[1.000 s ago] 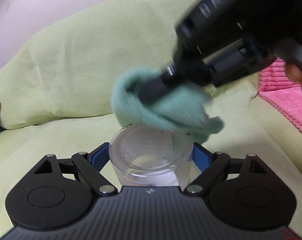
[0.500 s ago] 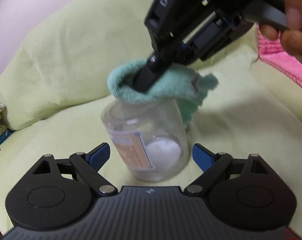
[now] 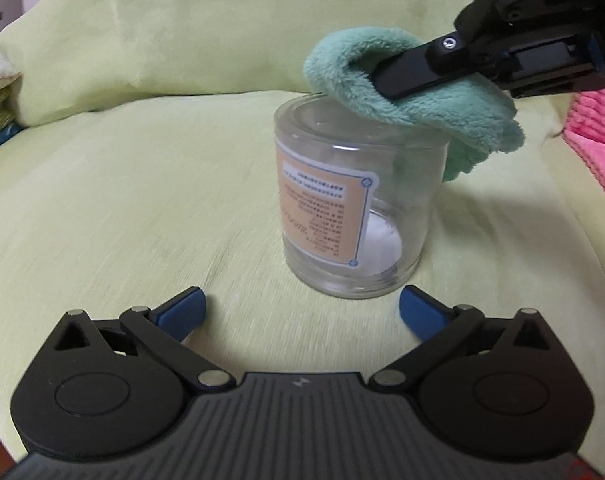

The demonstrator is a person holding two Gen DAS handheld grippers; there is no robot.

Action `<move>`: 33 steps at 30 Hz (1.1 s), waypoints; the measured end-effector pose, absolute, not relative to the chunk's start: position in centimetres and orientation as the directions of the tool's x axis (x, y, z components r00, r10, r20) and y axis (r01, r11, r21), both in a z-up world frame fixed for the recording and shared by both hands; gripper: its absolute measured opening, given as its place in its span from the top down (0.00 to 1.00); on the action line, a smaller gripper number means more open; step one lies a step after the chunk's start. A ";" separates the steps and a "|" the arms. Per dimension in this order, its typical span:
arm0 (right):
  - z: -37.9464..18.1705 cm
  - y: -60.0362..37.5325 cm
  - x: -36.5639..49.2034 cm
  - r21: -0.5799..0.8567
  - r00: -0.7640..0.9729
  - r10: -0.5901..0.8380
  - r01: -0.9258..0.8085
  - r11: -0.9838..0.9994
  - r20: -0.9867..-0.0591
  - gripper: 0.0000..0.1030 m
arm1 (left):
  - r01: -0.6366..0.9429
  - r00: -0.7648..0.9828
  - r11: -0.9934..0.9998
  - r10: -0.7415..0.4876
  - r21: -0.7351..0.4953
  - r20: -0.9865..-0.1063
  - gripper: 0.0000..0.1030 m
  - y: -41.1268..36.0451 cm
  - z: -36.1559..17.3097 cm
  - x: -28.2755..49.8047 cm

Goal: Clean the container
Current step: 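Open the left gripper around the upright jar while the right gripper wipes its rim with the cloth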

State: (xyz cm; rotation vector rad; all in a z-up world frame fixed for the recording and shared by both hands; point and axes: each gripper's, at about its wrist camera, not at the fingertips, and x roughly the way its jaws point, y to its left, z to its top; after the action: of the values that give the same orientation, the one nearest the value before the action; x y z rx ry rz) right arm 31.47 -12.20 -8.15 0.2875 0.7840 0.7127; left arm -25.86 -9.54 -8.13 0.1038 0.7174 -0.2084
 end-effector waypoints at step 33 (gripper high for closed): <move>-8.3 -12.1 31.8 0.492 0.503 0.681 -0.471 0.732 -0.532 0.99 | 0.384 0.771 0.922 -0.297 0.039 -0.563 0.21 -9.2 -3.0 -24.7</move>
State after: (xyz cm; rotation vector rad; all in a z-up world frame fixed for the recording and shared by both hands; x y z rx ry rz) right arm 31.78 -12.12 -8.35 0.3011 0.7723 0.7085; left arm -24.72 -9.24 -3.04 0.1552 0.5827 -0.3710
